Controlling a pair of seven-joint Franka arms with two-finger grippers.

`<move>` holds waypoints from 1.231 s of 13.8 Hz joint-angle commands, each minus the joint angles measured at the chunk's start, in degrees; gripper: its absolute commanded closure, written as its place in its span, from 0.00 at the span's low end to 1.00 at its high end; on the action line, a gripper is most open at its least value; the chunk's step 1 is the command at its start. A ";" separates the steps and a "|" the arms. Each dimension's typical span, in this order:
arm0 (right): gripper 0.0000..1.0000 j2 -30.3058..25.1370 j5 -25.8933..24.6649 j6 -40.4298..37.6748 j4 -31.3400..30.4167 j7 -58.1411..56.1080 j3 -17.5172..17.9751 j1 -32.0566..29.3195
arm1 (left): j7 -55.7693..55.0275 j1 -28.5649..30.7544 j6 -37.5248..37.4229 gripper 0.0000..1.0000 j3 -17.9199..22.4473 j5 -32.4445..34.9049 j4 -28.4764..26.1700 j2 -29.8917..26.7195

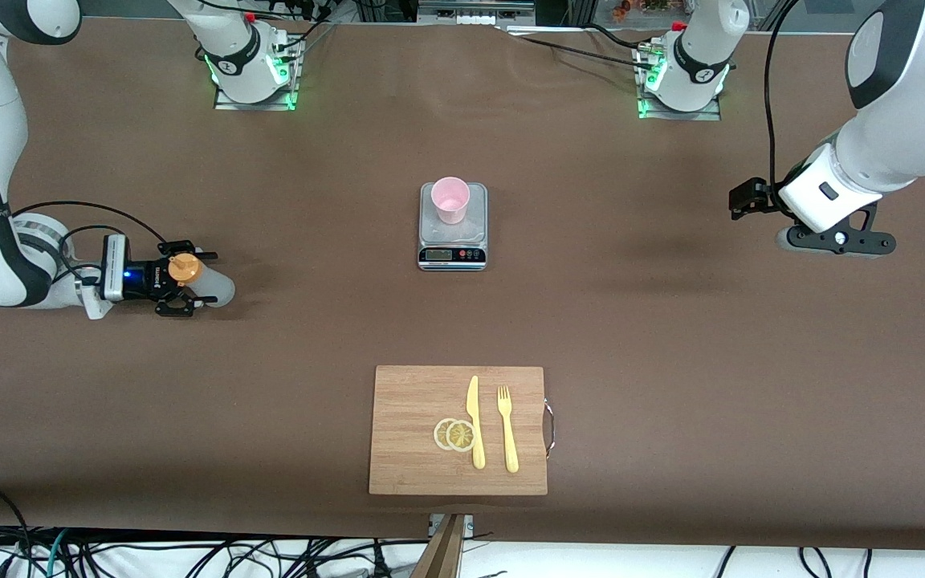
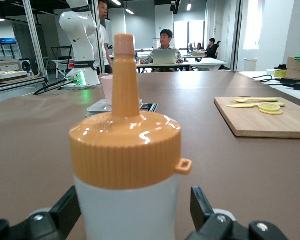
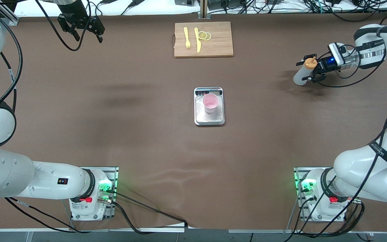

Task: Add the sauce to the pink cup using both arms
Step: 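Lift the sauce bottle with the right gripper toward the pink cup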

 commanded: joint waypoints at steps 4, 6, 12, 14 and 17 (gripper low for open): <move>1.00 -0.18 0.73 0.53 2.73 0.83 0.13 2.52 | 0.15 0.25 -0.73 0.00 0.02 -0.94 1.07 0.19; 1.00 -0.45 0.47 0.62 4.06 1.01 -0.04 4.10 | 0.24 0.25 -0.73 0.00 0.02 -0.94 0.98 0.28; 1.00 -3.95 -2.08 5.98 6.26 13.56 -0.13 10.51 | 0.33 0.25 -0.73 0.00 0.02 -0.85 0.89 0.28; 1.00 -6.50 -4.01 8.61 6.26 18.47 -0.22 13.24 | 0.33 0.25 -0.73 0.00 0.02 -0.85 0.81 0.28; 1.00 -9.31 -7.00 11.43 6.26 27.70 -0.13 16.67 | 0.33 0.25 -0.64 0.00 0.02 -0.85 0.72 0.28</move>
